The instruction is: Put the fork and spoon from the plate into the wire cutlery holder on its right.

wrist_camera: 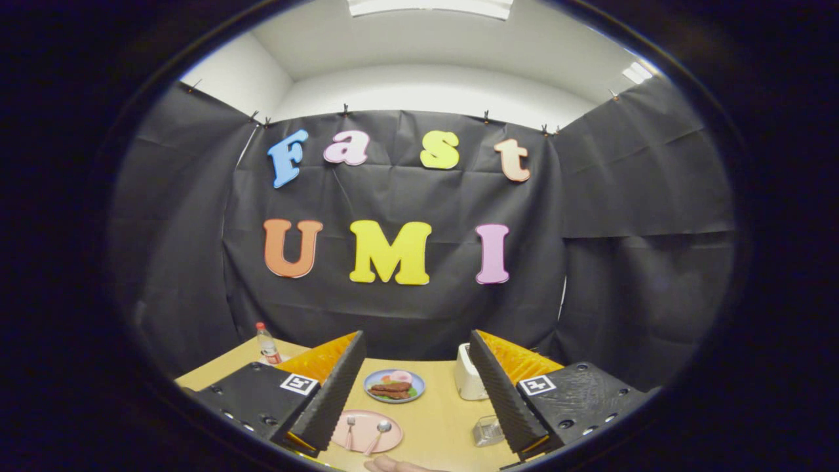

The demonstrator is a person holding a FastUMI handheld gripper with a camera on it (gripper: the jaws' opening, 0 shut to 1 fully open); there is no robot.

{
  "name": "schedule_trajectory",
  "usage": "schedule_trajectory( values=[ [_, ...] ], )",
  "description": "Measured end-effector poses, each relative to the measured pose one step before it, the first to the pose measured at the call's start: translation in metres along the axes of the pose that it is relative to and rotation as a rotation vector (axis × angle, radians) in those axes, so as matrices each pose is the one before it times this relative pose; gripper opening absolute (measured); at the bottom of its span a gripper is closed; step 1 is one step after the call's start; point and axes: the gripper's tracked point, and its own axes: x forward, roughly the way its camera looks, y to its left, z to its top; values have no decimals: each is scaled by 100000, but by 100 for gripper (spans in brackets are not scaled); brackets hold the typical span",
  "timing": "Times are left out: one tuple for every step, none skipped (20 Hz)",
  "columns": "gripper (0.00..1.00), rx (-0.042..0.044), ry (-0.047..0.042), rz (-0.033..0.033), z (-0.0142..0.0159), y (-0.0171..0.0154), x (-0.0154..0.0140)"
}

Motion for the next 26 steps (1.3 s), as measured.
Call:
schedule_trajectory(
  values=[
    [95, 119, 1746, 597, -716, 364, 297],
    [95, 337, 1561, 959, -793, 450, 386],
    [95, 198, 1658, 601, -805, 370, 354],
    [95, 108, 1823, 320, -1044, 255, 517],
    [95, -27, 2090, 220, -1081, 279, 572],
    [95, -148, 2089, 19, -1216, 342, 675],
    [95, -413, 2317, -11, -1242, 272, 682],
    [95, -489, 2687, 169, -1519, 412, 844],
    [95, -622, 3156, -125, -1556, 361, 1003],
    [95, -257, 3660, -247, -1790, 321, 1278],
    [96, -628, 3643, 72, -1700, 414, 1147],
    [95, -504, 4420, -328, -1984, 278, 1339],
    [95, 39, 4568, 511, -1875, 440, 1309],
    [95, -270, 4427, -942, -1949, 304, 1432],
    [94, -170, 4386, -510, -1678, 231, 1362],
    [94, 244, 4101, -155, -1667, 444, 1402],
    [94, 172, 4125, -325, -1579, 355, 1275],
    [93, 100, 4415, -62, -1281, 225, 1332],
    [93, 637, 4211, 153, -1131, 280, 1406],
    [90, 367, 4264, 359, -1102, 470, 1274],
    [89, 251, 4029, 271, -1107, 345, 1006],
    [89, 133, 4563, 327, -1547, 498, 1137],
    [88, 339, 3490, 605, -790, 502, 855],
    [87, 184, 1952, 1480, -459, 662, 885],
    [82, -40, 1183, 386, -233, 461, 580],
    [77, -505, 1151, 11, -308, 372, 769]
  ],
)
